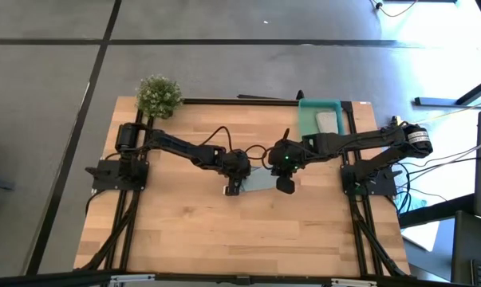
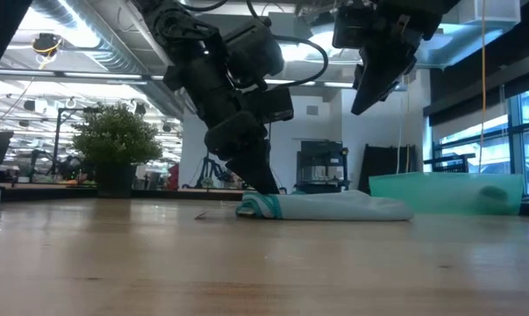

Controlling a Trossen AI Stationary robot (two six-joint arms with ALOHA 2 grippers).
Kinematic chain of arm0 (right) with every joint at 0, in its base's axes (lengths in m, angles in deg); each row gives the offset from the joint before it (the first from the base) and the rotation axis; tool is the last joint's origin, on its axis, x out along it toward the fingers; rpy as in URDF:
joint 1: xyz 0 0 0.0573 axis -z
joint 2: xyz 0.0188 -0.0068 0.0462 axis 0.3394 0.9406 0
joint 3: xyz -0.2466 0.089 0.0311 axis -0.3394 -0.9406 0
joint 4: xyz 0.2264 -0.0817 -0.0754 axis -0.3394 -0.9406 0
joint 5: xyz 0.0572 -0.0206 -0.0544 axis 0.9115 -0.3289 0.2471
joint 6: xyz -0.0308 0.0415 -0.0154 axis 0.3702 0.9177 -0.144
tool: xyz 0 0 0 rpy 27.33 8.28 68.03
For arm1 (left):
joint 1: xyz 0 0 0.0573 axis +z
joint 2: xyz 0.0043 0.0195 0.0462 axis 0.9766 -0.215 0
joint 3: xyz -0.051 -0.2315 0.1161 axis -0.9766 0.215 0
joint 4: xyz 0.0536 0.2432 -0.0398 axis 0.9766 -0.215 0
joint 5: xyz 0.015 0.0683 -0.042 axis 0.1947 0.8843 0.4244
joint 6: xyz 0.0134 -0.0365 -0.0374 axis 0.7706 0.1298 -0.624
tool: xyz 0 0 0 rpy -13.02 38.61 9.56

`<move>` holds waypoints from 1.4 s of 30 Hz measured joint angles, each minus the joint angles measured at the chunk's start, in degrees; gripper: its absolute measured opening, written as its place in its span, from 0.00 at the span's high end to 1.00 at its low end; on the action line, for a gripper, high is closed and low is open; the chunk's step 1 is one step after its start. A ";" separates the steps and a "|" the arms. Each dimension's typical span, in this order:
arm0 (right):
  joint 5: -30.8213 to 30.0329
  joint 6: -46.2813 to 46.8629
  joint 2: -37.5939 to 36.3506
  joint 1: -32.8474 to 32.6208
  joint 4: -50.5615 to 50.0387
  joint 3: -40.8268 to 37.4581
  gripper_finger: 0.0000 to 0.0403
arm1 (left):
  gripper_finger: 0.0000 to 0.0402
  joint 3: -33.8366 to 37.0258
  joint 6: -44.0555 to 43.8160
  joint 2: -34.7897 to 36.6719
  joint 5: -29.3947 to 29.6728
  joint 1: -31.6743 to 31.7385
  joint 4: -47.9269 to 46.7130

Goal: Roll microfiber towels into tight, uniform cylinder then place into a basket
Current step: Roll the blue towel

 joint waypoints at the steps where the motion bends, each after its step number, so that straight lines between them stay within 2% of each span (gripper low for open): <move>1: -0.02 0.13 0.00 0.00 0.02 0.00 0.88 | 1.00 0.00 0.00 0.00 0.00 0.01 0.00; 21: 0.89 1.59 0.83 -0.36 3.47 -0.07 0.87 | 1.00 0.00 -0.02 0.02 0.00 0.02 0.07; 28: 0.15 0.93 1.50 -1.13 3.44 -0.81 0.74 | 1.00 0.00 -0.02 0.02 0.00 0.00 0.38; 34: 0.42 -8.10 2.79 -3.00 3.39 -0.83 0.58 | 1.00 0.00 0.05 0.02 0.70 0.02 1.36; 37: 0.37 -12.45 4.21 -4.08 3.39 -0.83 0.54 | 1.00 0.01 0.05 0.13 2.20 0.11 1.59; 42: 0.39 -15.87 7.54 -5.25 3.11 -0.83 0.53 | 1.00 0.04 -0.12 1.94 2.49 0.13 1.04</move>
